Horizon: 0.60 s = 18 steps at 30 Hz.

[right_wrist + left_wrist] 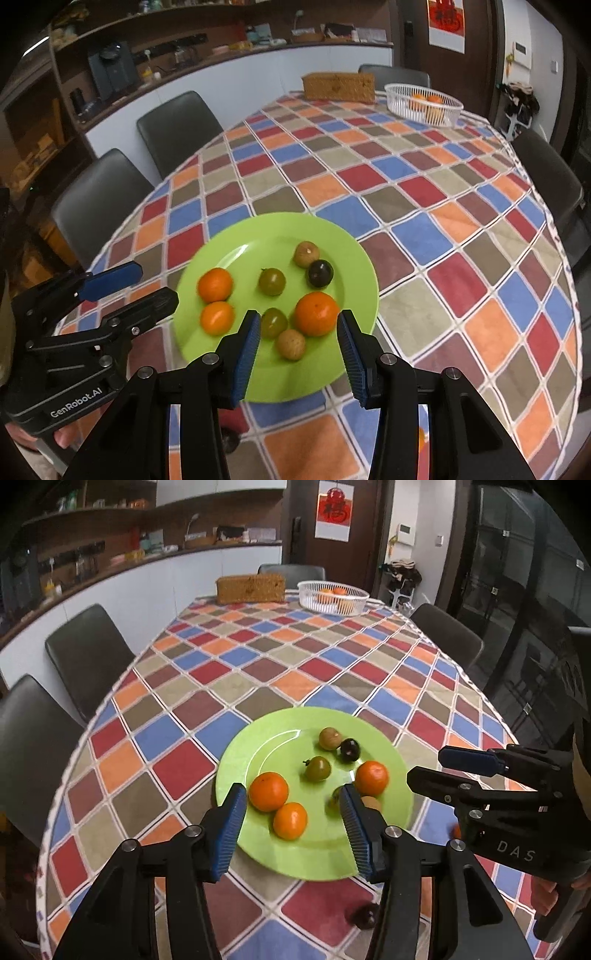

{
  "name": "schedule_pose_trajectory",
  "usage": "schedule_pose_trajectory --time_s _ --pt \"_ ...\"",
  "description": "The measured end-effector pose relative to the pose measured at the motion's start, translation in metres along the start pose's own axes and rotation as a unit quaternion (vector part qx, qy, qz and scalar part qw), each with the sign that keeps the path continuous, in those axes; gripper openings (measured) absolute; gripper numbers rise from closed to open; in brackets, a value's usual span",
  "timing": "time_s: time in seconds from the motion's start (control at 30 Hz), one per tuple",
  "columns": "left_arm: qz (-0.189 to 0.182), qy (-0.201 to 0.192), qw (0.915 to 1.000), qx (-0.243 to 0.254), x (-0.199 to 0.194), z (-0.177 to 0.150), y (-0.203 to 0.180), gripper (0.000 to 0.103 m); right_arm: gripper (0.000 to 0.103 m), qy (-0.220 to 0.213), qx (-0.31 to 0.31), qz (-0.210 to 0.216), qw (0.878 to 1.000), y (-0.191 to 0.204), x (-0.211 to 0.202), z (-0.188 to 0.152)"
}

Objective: Organize fruits
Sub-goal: 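Move both tools back toward the dark plum and orange on the table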

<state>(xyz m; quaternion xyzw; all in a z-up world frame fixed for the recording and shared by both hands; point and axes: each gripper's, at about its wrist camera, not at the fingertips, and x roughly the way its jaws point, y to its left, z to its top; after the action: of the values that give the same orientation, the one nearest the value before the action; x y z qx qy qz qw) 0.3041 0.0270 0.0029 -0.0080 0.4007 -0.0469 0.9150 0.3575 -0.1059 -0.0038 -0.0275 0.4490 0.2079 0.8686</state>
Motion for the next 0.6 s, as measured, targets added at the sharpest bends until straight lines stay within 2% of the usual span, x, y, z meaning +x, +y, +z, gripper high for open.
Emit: schedule_pose_trajectory --time_s 0.1,0.23,0.4,0.6 --pt "0.004 -0.012 0.9999 0.006 -0.018 -0.003 -0.008 0.055 0.051 -0.005 -0.009 -0.003 1.0 0.003 -0.018 -0.004" --pt "0.01 -0.024 0.9997 0.004 -0.039 -0.01 -0.02 0.057 0.051 -0.018 -0.028 -0.01 0.999 0.004 -0.041 -0.011" --pt "0.007 -0.028 0.9996 -0.003 -0.056 -0.021 -0.034 0.058 0.051 -0.011 -0.026 -0.013 1.0 -0.007 -0.055 -0.02" --pt "0.006 -0.012 0.9999 -0.005 -0.059 -0.036 -0.052 0.058 0.051 0.005 -0.012 -0.012 1.0 -0.026 -0.061 -0.033"
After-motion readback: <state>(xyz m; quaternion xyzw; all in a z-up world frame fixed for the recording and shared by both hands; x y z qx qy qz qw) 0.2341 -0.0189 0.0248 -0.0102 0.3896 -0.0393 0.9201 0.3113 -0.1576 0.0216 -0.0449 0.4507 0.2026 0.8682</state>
